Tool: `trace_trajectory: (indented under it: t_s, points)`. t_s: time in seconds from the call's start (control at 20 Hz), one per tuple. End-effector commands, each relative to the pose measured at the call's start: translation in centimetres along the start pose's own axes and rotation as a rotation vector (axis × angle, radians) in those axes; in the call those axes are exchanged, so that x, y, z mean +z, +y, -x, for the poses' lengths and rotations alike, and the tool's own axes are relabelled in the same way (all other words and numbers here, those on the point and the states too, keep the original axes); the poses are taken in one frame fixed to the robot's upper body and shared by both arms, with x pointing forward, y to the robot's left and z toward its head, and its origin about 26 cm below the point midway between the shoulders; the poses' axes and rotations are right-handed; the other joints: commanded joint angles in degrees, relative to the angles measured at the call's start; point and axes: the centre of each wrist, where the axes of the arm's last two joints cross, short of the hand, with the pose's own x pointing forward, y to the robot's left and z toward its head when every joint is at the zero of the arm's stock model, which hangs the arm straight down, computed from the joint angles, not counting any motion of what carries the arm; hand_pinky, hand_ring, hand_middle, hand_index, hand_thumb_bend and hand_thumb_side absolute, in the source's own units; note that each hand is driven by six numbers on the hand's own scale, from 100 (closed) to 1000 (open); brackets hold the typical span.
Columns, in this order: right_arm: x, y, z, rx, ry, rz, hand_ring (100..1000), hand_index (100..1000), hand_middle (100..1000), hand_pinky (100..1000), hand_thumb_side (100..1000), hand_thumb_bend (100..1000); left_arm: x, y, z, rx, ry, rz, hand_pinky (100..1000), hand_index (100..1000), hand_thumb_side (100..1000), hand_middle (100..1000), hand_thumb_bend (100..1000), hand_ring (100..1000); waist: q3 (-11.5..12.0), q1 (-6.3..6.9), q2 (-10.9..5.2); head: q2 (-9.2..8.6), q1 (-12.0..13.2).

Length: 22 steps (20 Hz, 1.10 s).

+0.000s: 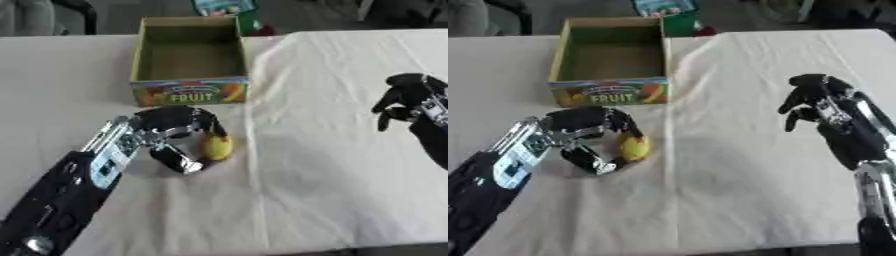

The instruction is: Pick up objects on the table and place them in the box.

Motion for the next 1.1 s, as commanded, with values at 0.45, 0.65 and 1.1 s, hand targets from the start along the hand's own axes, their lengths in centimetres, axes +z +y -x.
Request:
trace_trajectory:
  t_s: [0.45,0.65,1.1]
  points:
    - [-0.4,-0.2,-0.8,0.020,-0.024,-0.009,564,737,521,382,502,100,0.7,1.1,0.8,-0.124,0.032,-0.098,344,565,258,364,100,393,0.06,-0.16,-0.74,-0.82,-0.30]
    - [-0.4,-0.3,-0.8,0.020,-0.022,-0.006,564,737,521,382,502,100,1.7,2.1,1.2,-0.139,0.038,-0.181,266,486,248,285,100,323,0.15,-0.18,-0.84,-0.79,-0.37]
    - [-0.2,-0.4,-0.7,0.023,-0.015,-0.004,565,737,522,383,502,100,6.0,8.6,2.3,-0.232,0.108,-0.437,192,416,196,219,100,264,0.18,0.14,-1.33,-0.82,-0.60]
